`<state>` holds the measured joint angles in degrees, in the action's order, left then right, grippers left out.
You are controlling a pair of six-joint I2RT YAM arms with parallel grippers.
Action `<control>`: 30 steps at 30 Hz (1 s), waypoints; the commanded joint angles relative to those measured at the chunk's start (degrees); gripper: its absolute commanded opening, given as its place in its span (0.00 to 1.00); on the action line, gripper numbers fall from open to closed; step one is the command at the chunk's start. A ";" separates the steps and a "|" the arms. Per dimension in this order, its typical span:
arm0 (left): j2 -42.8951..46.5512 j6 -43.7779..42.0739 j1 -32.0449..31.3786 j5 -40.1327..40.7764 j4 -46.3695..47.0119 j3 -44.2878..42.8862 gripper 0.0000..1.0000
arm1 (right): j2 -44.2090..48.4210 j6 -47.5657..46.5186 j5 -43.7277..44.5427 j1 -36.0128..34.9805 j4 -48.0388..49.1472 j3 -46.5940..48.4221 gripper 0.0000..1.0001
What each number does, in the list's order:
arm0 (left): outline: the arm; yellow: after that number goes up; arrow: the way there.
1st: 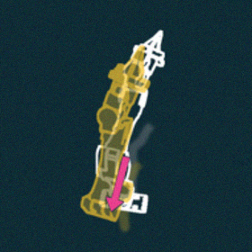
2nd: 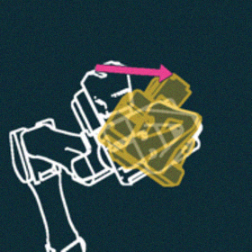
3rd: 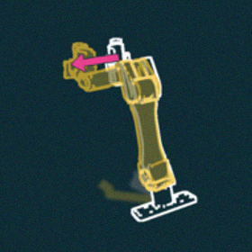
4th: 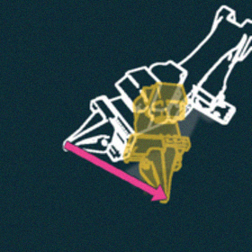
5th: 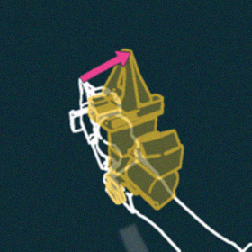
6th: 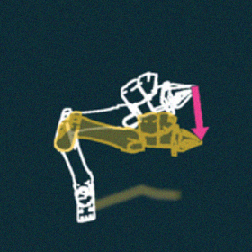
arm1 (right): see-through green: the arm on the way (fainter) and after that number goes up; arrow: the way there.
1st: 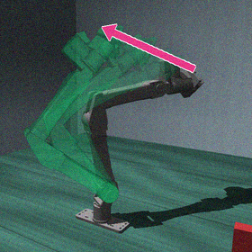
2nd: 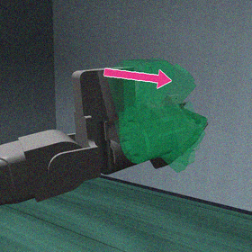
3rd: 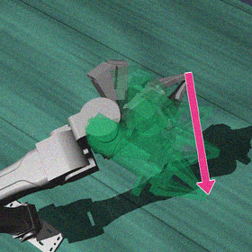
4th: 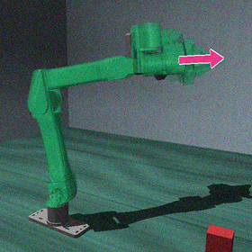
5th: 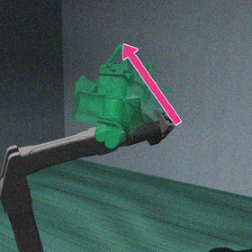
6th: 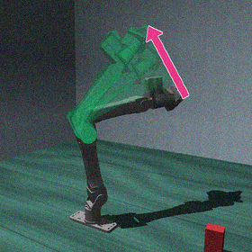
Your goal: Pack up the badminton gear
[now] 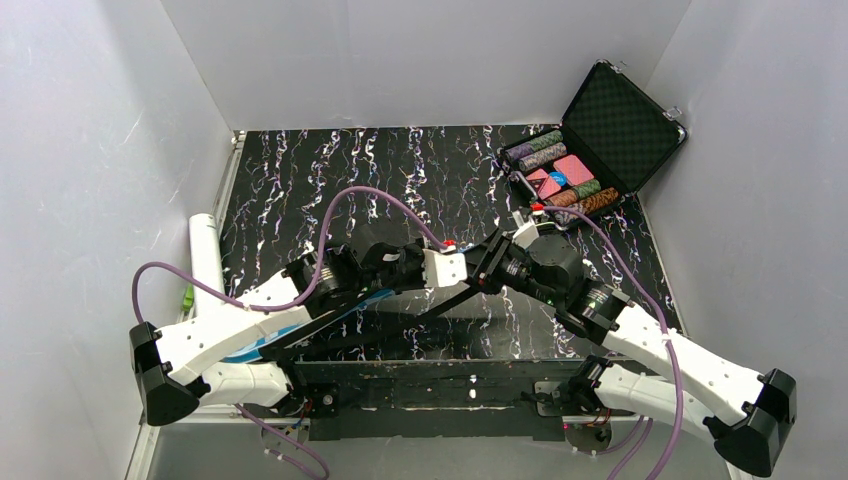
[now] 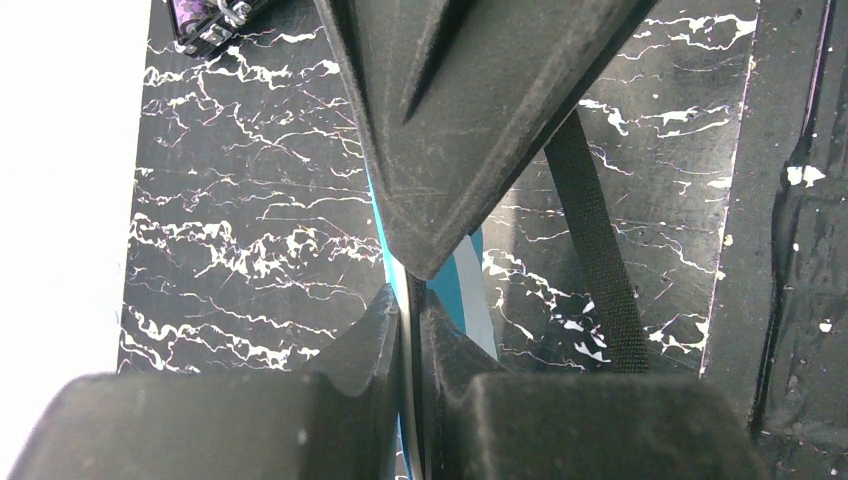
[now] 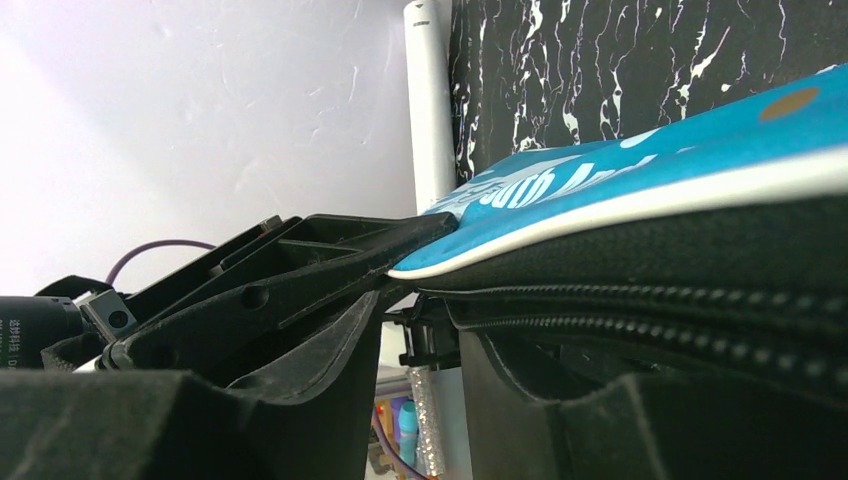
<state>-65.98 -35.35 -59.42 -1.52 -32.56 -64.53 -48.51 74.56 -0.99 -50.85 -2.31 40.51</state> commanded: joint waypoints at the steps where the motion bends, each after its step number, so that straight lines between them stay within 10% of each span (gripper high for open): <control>1: 1.66 -1.38 -0.26 -0.24 4.06 -1.90 0.00 | 0.71 -0.79 -0.55 -0.48 3.26 1.39 0.39; 18: 1.79 -1.65 -0.26 0.14 4.17 -1.75 0.00 | 0.45 -2.05 0.53 -1.35 0.48 2.03 0.01; 30: 2.39 -2.76 -0.24 0.48 4.08 -1.21 0.00 | 7.76 -6.17 7.95 -1.38 -5.84 2.73 0.01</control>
<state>-65.98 -36.42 -59.53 -1.58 -32.03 -64.53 -44.27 71.37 2.26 -52.16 -6.37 40.51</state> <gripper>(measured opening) 0.051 0.024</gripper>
